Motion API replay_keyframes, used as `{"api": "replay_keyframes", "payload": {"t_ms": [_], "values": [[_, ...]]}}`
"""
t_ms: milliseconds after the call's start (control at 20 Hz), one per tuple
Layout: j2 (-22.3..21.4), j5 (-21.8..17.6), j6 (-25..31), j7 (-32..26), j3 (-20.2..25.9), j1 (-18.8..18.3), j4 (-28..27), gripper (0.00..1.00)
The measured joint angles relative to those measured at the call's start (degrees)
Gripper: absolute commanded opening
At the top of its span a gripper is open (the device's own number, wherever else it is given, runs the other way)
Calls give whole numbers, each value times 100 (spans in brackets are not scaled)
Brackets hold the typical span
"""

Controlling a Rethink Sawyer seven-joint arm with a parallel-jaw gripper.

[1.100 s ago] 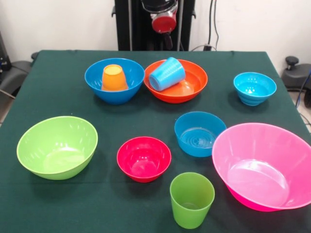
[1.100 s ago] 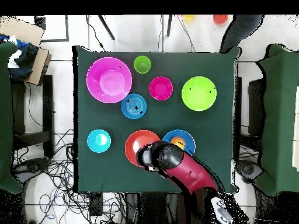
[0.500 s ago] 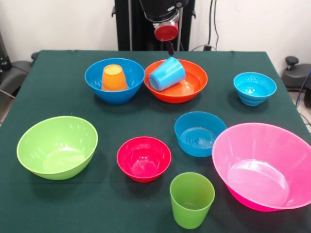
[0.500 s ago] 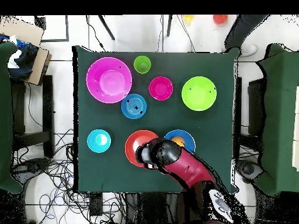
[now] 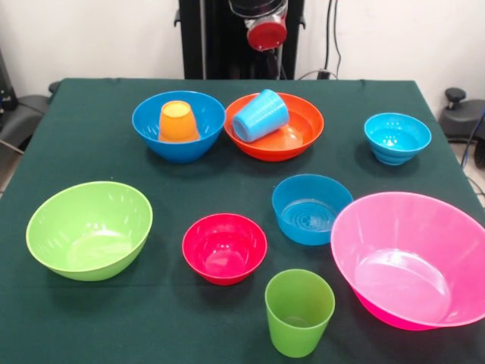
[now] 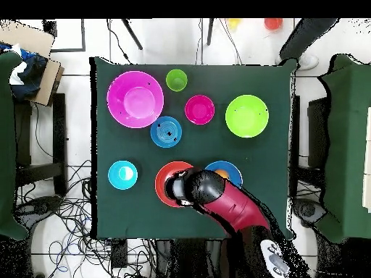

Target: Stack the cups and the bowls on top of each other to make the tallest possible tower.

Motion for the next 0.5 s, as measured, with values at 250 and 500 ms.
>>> {"api": "replay_keyframes", "payload": {"t_ms": [250, 500], "values": [[-72, 64, 220, 0, 28, 104, -150, 100], [-47, 179, 250, 0, 31, 328, -324, 100]]}}
